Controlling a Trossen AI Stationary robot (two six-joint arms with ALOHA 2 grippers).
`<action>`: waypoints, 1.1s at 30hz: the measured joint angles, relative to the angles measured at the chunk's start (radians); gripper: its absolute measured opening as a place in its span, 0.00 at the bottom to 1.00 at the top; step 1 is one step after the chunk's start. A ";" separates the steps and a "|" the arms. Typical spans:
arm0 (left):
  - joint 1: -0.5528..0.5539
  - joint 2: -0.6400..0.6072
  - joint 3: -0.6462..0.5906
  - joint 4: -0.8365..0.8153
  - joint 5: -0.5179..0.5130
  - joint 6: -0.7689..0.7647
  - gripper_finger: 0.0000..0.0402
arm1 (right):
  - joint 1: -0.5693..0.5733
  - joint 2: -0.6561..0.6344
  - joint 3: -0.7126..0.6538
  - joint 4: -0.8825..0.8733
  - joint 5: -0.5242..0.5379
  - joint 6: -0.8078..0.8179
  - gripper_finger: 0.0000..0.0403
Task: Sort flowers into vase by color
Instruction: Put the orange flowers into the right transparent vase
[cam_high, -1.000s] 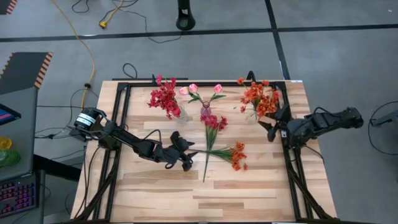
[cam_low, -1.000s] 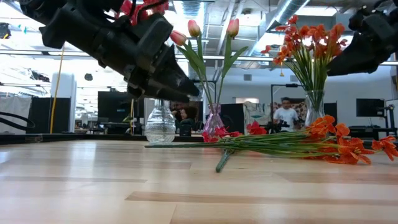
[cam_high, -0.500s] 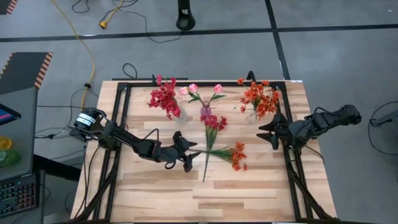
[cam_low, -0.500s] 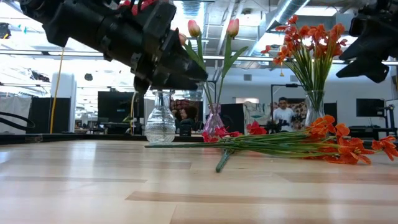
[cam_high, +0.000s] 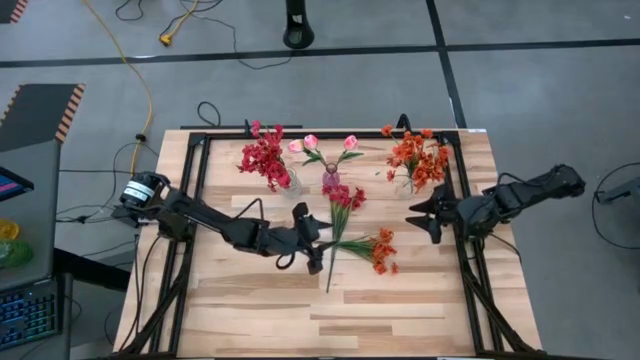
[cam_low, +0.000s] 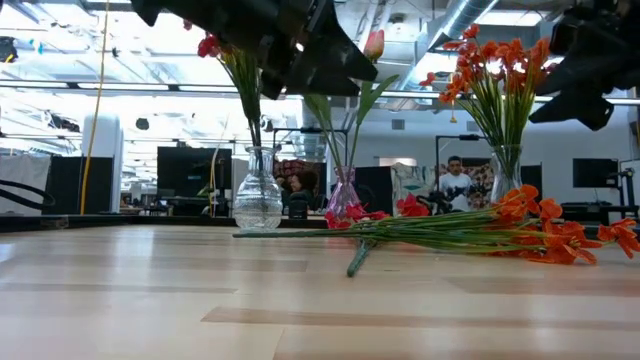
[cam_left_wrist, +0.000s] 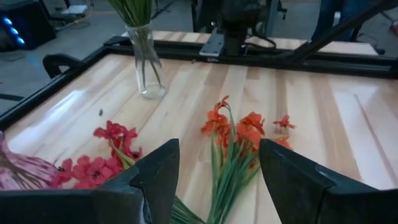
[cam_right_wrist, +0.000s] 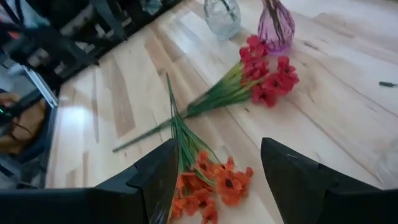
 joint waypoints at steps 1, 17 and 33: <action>0.006 0.000 0.008 -0.016 0.009 0.000 0.52 | 0.003 0.014 0.000 -0.002 0.000 0.000 0.63; 0.042 0.013 0.071 0.031 0.094 0.067 0.52 | 0.053 0.185 0.000 0.090 0.001 -0.001 0.63; 0.064 0.416 0.531 -0.435 0.158 0.157 0.52 | 0.057 0.253 0.000 0.128 0.004 -0.001 0.63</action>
